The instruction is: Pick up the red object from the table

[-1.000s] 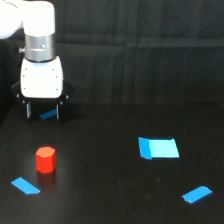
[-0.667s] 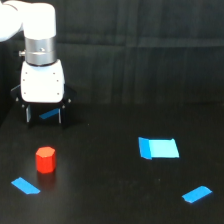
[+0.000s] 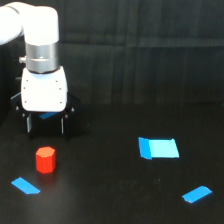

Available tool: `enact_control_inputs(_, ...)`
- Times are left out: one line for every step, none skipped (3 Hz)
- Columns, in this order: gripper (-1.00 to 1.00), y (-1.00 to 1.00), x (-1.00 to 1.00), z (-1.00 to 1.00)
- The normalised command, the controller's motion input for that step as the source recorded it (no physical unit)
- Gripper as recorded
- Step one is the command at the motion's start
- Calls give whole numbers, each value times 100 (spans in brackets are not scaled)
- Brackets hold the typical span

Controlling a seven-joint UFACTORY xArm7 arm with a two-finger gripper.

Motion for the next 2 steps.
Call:
enact_control_inputs(100,-98,29,-7)
enact_control_inputs(94,-100,30,-5)
